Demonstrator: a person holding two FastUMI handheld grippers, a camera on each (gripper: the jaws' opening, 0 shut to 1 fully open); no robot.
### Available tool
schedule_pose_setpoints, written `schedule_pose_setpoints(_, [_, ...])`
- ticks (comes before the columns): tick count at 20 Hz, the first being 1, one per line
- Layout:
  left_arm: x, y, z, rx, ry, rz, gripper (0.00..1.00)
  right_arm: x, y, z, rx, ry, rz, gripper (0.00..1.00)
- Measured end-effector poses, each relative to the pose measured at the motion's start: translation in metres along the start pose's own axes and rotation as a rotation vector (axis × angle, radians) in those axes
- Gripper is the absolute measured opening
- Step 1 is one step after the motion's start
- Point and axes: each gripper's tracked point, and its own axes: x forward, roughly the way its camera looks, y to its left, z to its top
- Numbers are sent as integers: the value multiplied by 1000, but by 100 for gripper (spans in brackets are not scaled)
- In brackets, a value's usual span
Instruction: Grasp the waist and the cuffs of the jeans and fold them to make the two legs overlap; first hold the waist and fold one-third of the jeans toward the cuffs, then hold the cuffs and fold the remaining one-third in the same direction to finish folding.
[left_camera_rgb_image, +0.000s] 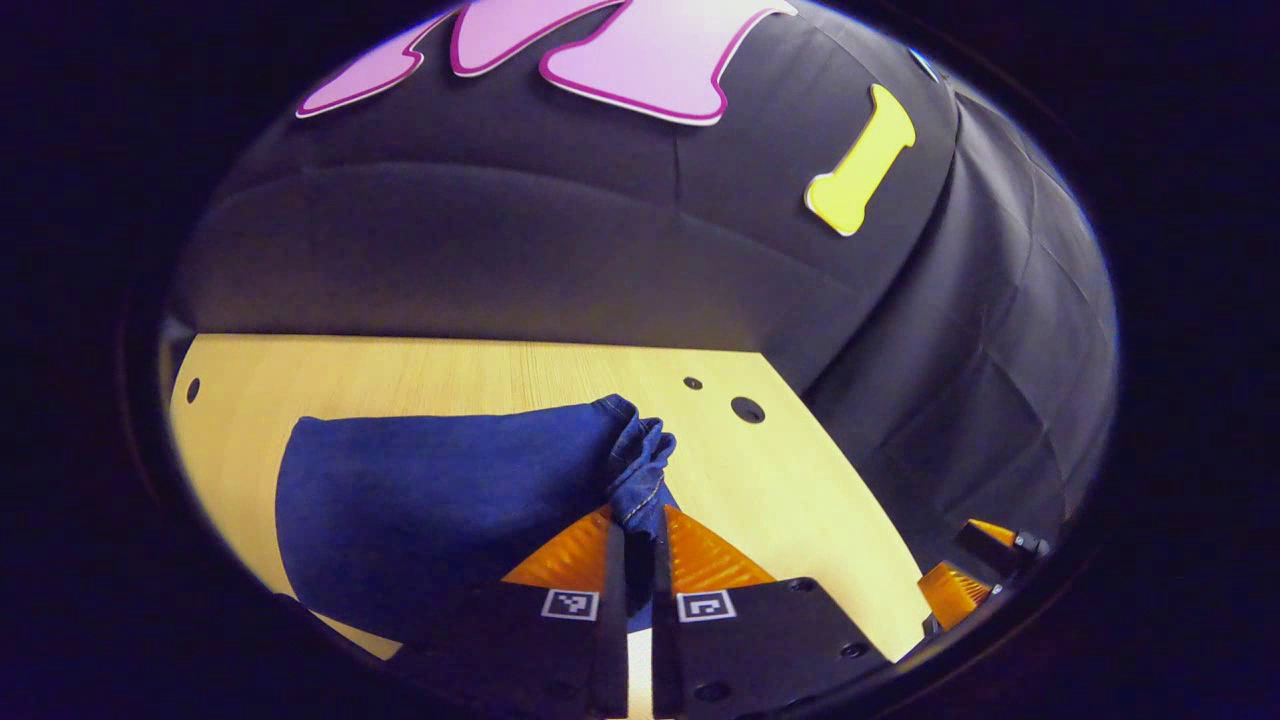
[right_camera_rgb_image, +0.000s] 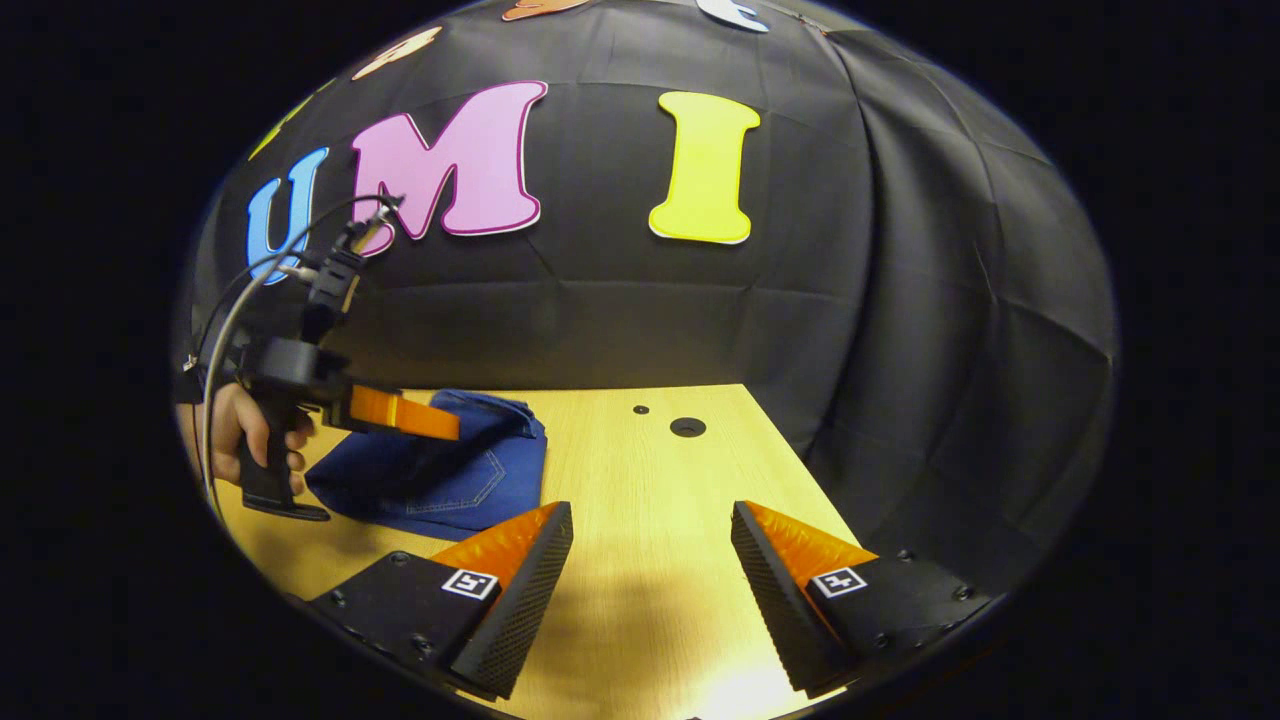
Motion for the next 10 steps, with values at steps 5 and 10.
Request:
schedule_pose_setpoints(5, [-27, -6, 3, 45, -53, -14, 75, -26, 18, 13, 9, -14, 20, 97])
schedule_pose_setpoints(10, [-129, 3, 48, 73, -274, 23, 96, -66, 55, 57, -14, -98, 77, 97])
